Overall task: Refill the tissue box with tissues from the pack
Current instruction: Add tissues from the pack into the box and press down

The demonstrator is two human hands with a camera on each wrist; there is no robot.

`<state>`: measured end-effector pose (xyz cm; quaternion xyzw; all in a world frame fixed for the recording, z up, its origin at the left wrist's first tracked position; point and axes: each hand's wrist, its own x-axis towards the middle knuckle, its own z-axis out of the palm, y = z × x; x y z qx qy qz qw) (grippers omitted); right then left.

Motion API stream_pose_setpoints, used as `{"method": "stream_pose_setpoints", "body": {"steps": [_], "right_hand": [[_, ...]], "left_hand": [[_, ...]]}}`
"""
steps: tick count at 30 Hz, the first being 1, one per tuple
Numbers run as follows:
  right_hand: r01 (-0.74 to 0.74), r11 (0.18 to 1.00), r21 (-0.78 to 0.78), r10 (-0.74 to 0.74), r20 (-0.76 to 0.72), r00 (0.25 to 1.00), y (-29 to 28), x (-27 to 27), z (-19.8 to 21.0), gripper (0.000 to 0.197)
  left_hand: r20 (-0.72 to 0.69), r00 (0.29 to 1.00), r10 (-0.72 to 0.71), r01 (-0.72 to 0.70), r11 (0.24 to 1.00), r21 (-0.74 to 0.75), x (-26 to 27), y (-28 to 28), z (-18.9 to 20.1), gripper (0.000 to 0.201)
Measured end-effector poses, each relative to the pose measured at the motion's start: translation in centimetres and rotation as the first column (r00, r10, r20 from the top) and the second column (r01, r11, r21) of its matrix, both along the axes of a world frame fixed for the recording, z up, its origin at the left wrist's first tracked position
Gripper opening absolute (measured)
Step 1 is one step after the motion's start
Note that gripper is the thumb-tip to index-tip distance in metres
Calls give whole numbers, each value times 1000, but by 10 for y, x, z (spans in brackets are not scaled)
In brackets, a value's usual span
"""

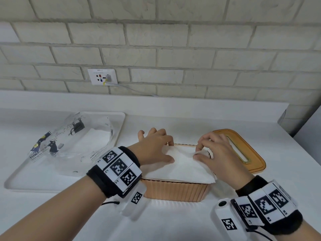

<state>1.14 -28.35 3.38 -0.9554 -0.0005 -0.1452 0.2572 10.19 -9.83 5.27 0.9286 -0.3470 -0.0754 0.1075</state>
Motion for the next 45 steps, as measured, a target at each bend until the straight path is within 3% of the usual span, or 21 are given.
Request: {"method": "stream_pose_setpoints", "body": {"steps": [7,11,15,20,24,26,30,34,38,41,45], "right_hand": [[-5,1000,-4,5,-85,996,4,-7,10,13],[-31,993,-114,16,-126,992,7,-4,18,34],[-52,948,-315,53,-5,999,12,-1,14,16],[-102,899,-426,129,35,991,14,-11,13,36],[-140,879,-456,156,-4,988,15,-19,12,39],[-149,876,-458,158,-17,987,15,-22,11,38],[-154,893,-423,152,-38,988,12,-24,12,28],[-180,933,-311,142,-143,980,6,-22,12,4],[-151,980,-126,125,-194,973,1,-19,9,17],[-82,996,-44,73,-191,979,1,-15,4,13],[9,998,57,0,-153,988,2,-11,-1,6]], "left_hand": [[-17,1000,-10,11,994,107,8,9,7,40],[47,997,-56,49,989,139,3,11,7,43],[190,976,-109,93,991,92,-3,16,2,26],[315,929,-194,190,981,44,-14,27,-3,8],[437,868,-237,264,965,0,-17,38,-9,29],[442,866,-234,273,962,-26,-20,38,-10,29],[389,895,-219,260,964,-56,-20,40,-12,5],[178,969,-170,174,985,-10,-12,44,-13,29],[0,993,-116,113,967,-229,-3,44,-16,25],[-104,993,-58,27,961,-276,-3,40,-16,21],[-109,994,-18,-17,950,-312,-4,36,-21,14]]}}
